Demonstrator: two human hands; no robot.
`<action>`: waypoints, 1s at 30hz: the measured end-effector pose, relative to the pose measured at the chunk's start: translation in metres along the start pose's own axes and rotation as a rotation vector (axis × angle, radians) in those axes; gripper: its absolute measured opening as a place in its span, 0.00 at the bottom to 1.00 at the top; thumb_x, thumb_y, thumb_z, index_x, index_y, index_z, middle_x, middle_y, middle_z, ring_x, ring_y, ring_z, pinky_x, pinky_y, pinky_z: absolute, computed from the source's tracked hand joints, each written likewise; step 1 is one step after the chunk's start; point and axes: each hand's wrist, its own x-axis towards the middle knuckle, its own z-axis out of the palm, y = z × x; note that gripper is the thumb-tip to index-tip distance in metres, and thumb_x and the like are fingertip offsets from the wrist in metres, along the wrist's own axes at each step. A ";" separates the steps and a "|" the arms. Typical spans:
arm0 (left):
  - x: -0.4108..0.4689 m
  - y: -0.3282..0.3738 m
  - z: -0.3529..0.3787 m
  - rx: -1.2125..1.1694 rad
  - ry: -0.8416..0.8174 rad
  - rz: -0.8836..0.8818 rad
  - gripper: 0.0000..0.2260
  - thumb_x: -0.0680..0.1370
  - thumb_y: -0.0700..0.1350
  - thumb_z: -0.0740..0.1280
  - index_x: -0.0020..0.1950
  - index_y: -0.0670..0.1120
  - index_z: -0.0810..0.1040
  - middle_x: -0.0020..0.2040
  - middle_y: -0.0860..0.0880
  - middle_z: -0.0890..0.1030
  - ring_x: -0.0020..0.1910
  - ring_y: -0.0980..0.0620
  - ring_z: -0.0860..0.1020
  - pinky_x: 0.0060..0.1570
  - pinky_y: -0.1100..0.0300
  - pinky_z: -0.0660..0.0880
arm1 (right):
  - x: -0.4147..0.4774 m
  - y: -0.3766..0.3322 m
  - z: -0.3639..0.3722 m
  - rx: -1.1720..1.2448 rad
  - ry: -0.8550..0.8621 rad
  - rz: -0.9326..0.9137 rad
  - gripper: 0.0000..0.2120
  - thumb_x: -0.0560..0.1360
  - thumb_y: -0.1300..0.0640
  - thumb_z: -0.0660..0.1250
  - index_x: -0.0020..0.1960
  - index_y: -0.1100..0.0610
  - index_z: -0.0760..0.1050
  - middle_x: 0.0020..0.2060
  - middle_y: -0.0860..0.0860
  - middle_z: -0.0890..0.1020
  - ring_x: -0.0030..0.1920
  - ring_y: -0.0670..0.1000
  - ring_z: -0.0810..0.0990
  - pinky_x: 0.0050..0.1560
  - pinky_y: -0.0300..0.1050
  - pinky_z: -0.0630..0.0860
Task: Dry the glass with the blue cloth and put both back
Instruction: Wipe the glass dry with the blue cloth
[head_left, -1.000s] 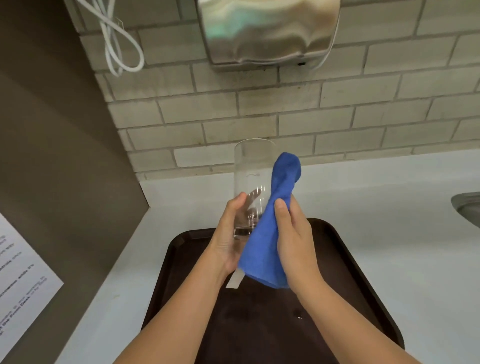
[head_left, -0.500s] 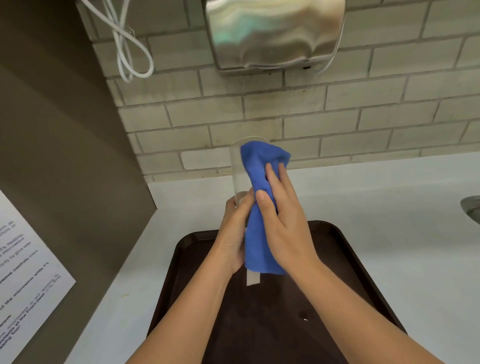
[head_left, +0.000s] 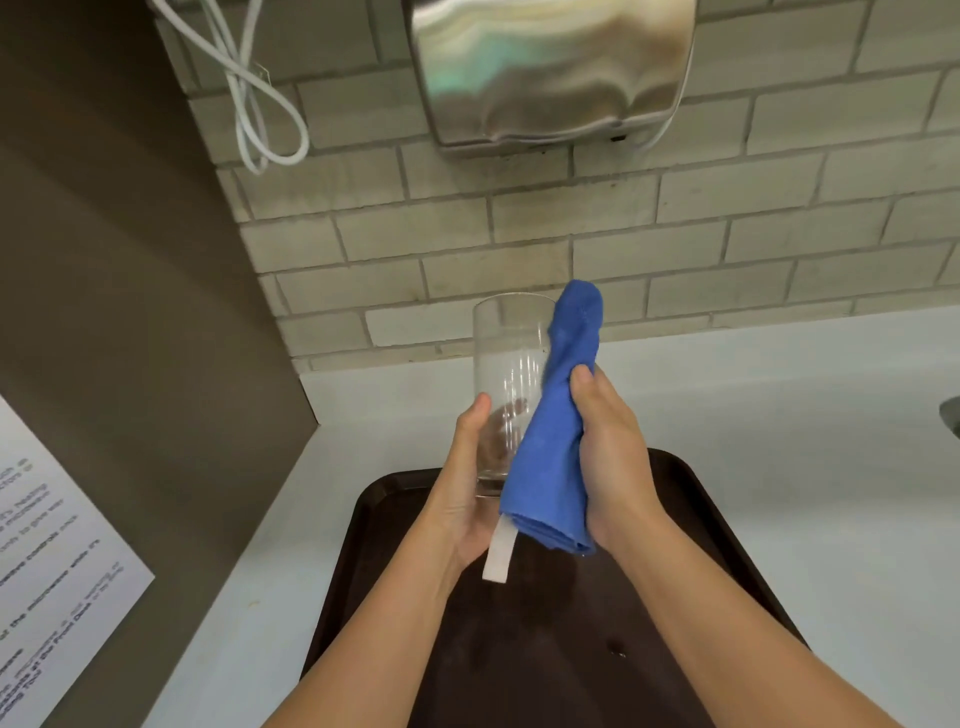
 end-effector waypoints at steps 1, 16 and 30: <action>0.001 0.000 0.001 0.064 0.032 -0.003 0.28 0.61 0.64 0.67 0.52 0.47 0.81 0.45 0.45 0.86 0.44 0.49 0.84 0.39 0.59 0.80 | 0.000 -0.001 -0.001 0.007 0.017 0.002 0.16 0.77 0.48 0.55 0.62 0.48 0.72 0.48 0.47 0.83 0.46 0.43 0.82 0.45 0.36 0.76; 0.009 0.010 0.013 0.076 0.038 0.112 0.25 0.62 0.59 0.71 0.53 0.46 0.81 0.43 0.47 0.84 0.45 0.50 0.83 0.41 0.60 0.79 | -0.005 -0.016 0.006 -0.446 -0.104 -0.317 0.20 0.79 0.54 0.51 0.70 0.46 0.56 0.73 0.45 0.60 0.70 0.40 0.60 0.70 0.34 0.59; -0.004 0.000 0.003 -0.264 -0.211 0.014 0.29 0.64 0.61 0.71 0.57 0.44 0.80 0.50 0.42 0.84 0.50 0.45 0.82 0.49 0.50 0.79 | 0.002 -0.029 0.010 -0.416 -0.180 -0.429 0.19 0.80 0.56 0.51 0.70 0.47 0.58 0.73 0.44 0.61 0.71 0.40 0.60 0.64 0.23 0.58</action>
